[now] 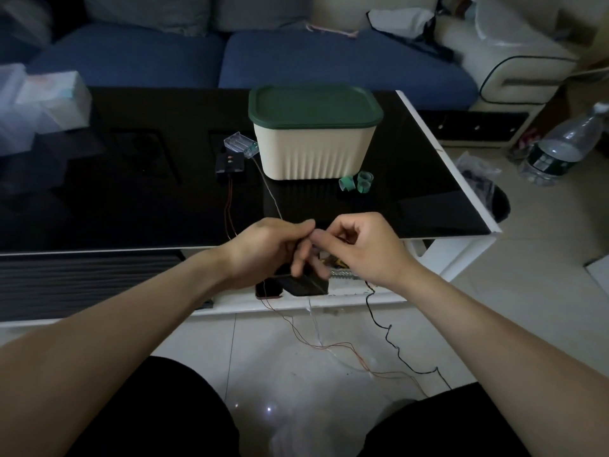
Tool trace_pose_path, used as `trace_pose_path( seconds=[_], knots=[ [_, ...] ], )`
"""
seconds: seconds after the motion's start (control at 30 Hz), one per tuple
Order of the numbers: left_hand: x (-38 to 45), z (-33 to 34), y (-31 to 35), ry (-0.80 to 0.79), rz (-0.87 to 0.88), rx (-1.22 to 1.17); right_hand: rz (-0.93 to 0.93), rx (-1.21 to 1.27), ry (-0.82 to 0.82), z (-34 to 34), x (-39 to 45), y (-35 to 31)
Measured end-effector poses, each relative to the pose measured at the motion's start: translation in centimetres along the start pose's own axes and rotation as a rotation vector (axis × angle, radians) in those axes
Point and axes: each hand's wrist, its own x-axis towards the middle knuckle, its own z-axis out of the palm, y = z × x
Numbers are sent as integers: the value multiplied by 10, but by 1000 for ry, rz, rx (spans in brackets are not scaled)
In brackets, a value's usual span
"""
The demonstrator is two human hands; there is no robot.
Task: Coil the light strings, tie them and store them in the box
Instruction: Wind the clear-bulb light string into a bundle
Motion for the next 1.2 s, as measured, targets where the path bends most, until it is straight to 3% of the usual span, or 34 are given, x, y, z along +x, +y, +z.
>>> trace_pose_path(
  seconds=[0.23,0.37,0.53,0.63,0.9,1.03,1.2],
  knots=[
    [2,-11,-6,65,-57,-136,264,-283,-359,-40,4,14],
    [0,-21,-8,-5,-142,-110,380,-187,-325,-70,4,29],
    [6,-15,-8,-56,-252,-14,263,-93,-45,-68,12,31],
    [9,-12,-6,-30,-207,-22,190,-98,-8,-56,17,33],
    [14,-15,0,322,45,-360,304,-89,-346,-26,17,44],
    [14,-17,4,287,88,-540,273,-159,-431,-11,15,37],
    [14,-8,0,242,11,-488,142,-298,-491,12,8,11]
  ],
)
